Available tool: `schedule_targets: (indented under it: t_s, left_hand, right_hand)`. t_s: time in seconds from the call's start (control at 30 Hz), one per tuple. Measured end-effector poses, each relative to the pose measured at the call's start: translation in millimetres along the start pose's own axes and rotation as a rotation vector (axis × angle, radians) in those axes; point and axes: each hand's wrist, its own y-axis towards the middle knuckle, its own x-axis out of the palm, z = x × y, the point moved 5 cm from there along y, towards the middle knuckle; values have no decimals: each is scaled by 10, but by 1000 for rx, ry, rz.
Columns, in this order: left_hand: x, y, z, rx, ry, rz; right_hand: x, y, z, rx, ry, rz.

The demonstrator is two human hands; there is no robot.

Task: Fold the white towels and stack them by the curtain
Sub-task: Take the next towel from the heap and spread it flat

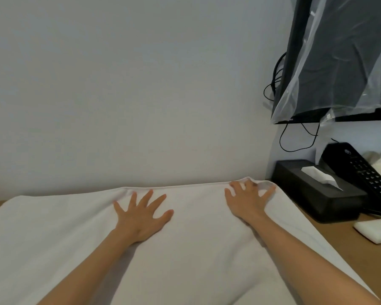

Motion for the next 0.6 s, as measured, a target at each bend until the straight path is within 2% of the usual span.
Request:
schedule_targets:
  t_s: [0.1, 0.27, 0.37, 0.47, 0.53, 0.6]
  left_hand:
    - [6, 8, -13, -8, -7, 8]
    - [-3, -3, 10, -28, -5, -16]
    - [-119, -111, 75, -50, 26, -33]
    - [-401, -321, 234, 24, 116, 183]
    - [-564, -523, 303, 75, 62, 281]
    - [-623, -765, 342, 102, 23, 224]
  right_hand:
    - [4, 96, 174, 114, -97, -53]
    - [44, 55, 125, 111, 27, -186]
    - [-35, -98, -33, -7, 36, -277]
    - [-203, -332, -271, -185, 65, -322]
    - [-316, -550, -410, -281, 45, -339]
    - [-411, -814, -517, -352, 58, -363]
